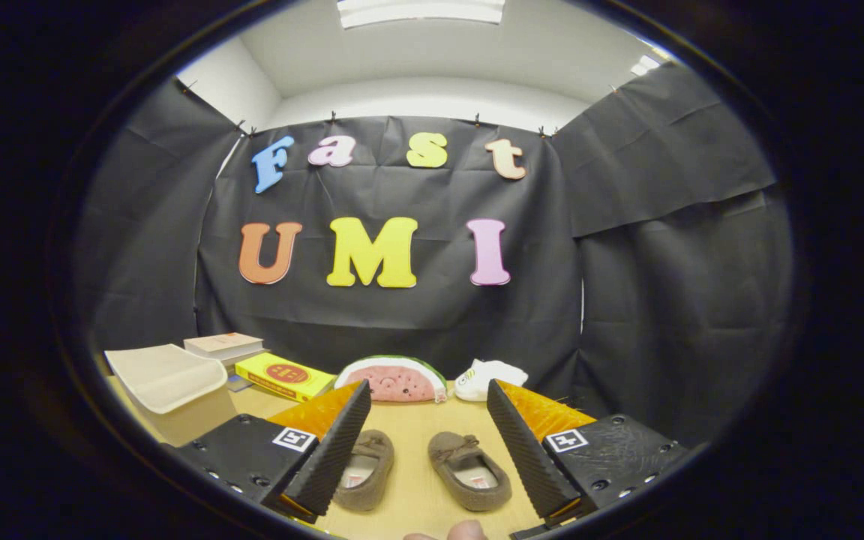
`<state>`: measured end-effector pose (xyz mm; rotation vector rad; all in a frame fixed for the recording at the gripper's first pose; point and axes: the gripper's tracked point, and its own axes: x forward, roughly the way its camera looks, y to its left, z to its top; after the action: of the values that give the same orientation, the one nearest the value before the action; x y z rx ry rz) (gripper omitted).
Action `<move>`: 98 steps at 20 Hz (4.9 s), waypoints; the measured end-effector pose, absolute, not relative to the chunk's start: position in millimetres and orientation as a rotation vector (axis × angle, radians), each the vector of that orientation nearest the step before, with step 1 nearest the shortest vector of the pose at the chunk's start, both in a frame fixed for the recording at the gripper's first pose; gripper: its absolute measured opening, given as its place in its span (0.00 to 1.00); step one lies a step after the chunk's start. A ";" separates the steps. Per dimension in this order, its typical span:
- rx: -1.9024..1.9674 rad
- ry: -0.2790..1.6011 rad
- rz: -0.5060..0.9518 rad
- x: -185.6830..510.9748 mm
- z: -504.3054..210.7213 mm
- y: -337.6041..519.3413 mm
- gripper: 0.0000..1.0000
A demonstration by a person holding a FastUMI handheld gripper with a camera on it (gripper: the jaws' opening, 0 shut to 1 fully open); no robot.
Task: Open the storage box then place both shoes into the box .Put the left shoe in first, then the right shoe, with the right side of both shoes facing outward in a uniform manner.
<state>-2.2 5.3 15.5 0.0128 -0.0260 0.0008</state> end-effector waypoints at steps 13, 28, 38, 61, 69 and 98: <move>0.037 0.040 0.072 5.9 -3.1 33.1 0.95; 0.210 0.037 0.341 9.0 0.6 186.9 0.96; 0.417 0.307 0.607 -9.3 -61.1 344.1 0.95; 0.745 0.532 0.744 -14.9 -65.4 362.5 0.15; 0.564 0.400 0.810 -17.6 32.2 393.0 0.06; 0.164 0.263 0.999 -81.5 106.7 617.9 0.95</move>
<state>-81.5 617.9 106.7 0.1638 0.2630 0.9994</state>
